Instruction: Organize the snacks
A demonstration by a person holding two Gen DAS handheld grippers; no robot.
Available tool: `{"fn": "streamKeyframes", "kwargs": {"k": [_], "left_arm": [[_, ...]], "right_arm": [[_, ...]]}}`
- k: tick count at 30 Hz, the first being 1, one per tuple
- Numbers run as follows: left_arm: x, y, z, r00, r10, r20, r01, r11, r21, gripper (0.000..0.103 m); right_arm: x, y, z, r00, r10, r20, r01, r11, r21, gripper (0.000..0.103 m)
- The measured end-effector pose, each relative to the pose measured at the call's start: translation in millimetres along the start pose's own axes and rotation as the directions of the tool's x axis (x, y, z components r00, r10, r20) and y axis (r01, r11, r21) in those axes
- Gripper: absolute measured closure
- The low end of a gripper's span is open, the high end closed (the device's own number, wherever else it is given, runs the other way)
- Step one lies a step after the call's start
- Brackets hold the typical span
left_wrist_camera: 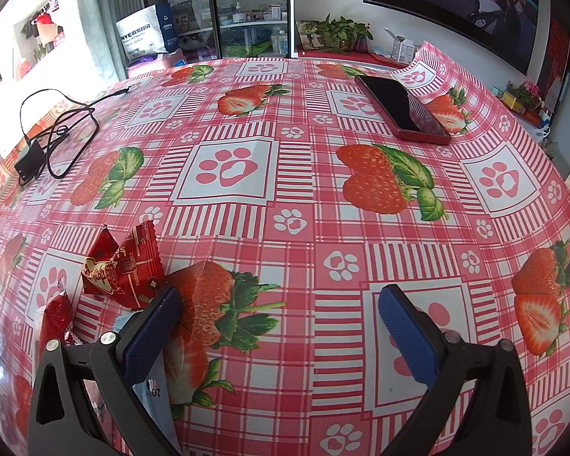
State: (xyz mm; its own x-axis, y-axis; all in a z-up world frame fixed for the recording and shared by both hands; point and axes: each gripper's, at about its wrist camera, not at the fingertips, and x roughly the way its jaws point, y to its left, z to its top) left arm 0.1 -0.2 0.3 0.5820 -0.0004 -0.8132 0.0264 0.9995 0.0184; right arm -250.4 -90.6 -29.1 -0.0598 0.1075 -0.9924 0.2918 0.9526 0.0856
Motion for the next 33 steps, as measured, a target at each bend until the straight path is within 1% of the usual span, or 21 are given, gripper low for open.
{"fn": "streamKeyframes", "kwargs": {"k": [6,10,14,17,20,25,28,33], "left_arm": [[0.0,0.0,0.0,1.000,0.000,0.000,0.000,1.000,0.000,0.000],[0.0,-0.1,0.1,1.000,0.000,0.000,0.000,1.000,0.000,0.000],[0.0,0.0,0.0,1.000,0.000,0.000,0.000,1.000,0.000,0.000],[0.0,0.0,0.1,1.000,0.000,0.000,0.000,1.000,0.000,0.000],[0.0,0.0,0.1,1.000,0.000,0.000,0.000,1.000,0.000,0.000],[0.0,0.0,0.1,1.000,0.000,0.000,0.000,1.000,0.000,0.000],[0.0,0.1,0.1,1.000,0.000,0.000,0.000,1.000,0.000,0.000],[0.0,0.1,0.1,1.000,0.000,0.000,0.000,1.000,0.000,0.000]], "right_arm": [[1.5,-1.9,-3.4,1.000,0.000,0.005,0.000,1.000,0.000,0.000],[2.5,-1.8,-0.7,1.000,0.002,-0.014,-0.001,1.000,0.007,0.000],[1.9,-1.9,-1.0,1.000,0.002,0.001,-0.002,1.000,0.006,0.000],[2.2,-1.6,-2.5,1.000,0.001,-0.005,-0.001,1.000,0.005,0.000],[3.6,-2.0,0.2,1.000,0.003,-0.030,-0.003,1.000,0.003,0.000],[6.2,-2.3,8.3,0.995,0.007,-0.099,-0.007,1.000,0.006,0.000],[7.2,-2.3,9.6,0.993,0.009,-0.121,-0.008,1.000,0.006,0.000],[9.4,-2.2,10.2,0.993,0.011,-0.121,-0.010,1.000,0.007,0.000]]}}
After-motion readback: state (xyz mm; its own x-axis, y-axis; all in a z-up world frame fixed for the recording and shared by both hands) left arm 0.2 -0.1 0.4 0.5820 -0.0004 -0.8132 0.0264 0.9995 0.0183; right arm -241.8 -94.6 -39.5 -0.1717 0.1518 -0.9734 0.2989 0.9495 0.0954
